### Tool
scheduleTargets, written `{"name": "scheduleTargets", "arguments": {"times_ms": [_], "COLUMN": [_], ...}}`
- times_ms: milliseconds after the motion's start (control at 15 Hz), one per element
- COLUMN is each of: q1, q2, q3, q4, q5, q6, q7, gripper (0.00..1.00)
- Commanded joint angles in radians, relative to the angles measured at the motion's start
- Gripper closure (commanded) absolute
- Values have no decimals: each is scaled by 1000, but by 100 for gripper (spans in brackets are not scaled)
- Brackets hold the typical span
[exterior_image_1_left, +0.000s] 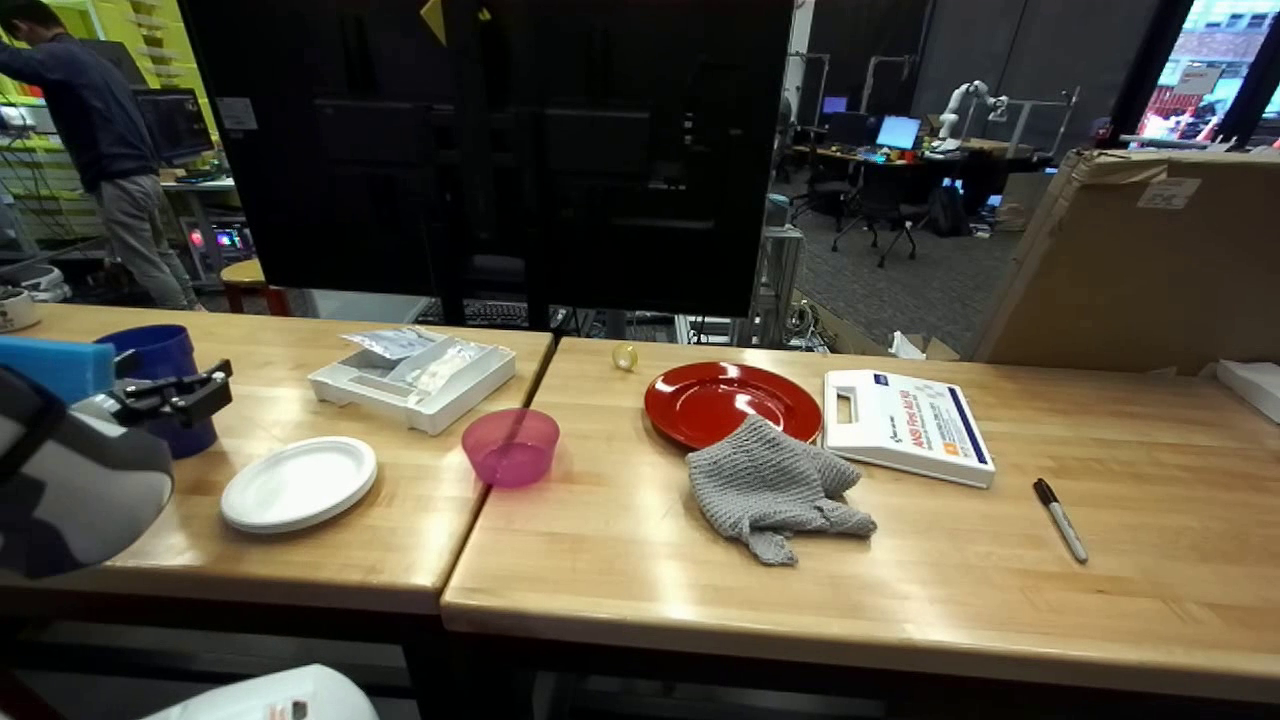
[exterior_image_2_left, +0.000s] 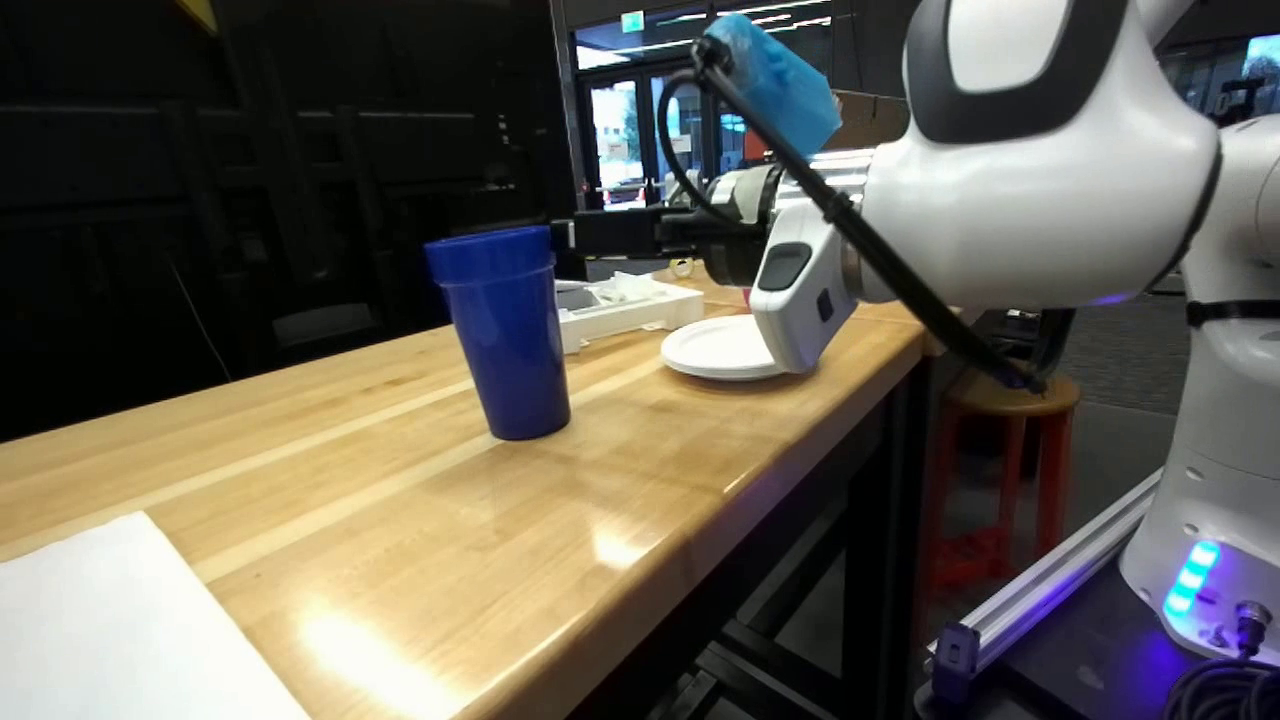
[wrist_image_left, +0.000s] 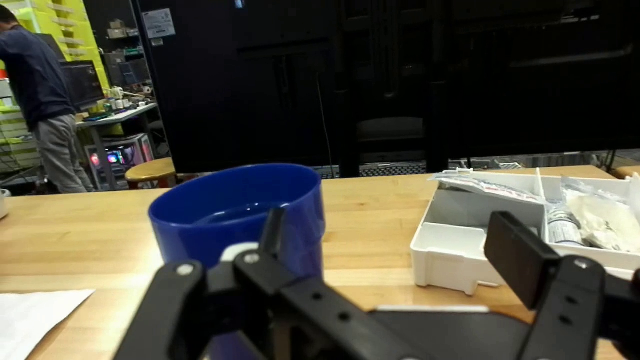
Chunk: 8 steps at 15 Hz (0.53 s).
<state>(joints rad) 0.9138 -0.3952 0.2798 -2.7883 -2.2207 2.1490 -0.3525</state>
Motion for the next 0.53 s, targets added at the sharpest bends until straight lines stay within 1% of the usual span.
{"name": "scheduleTargets", "arguments": {"times_ms": [0,67,200,467], "q1": [-71,-86,-101,-104], "q2": [16,23,22,-12], "q3": [8,16,38,73], "q4": [1,1,1,1], "q5": [-122,-129,-96,-81], "q6": [35,30,28,51], "q7": [96,107,94,47], "gripper": [0,0,0,0]}}
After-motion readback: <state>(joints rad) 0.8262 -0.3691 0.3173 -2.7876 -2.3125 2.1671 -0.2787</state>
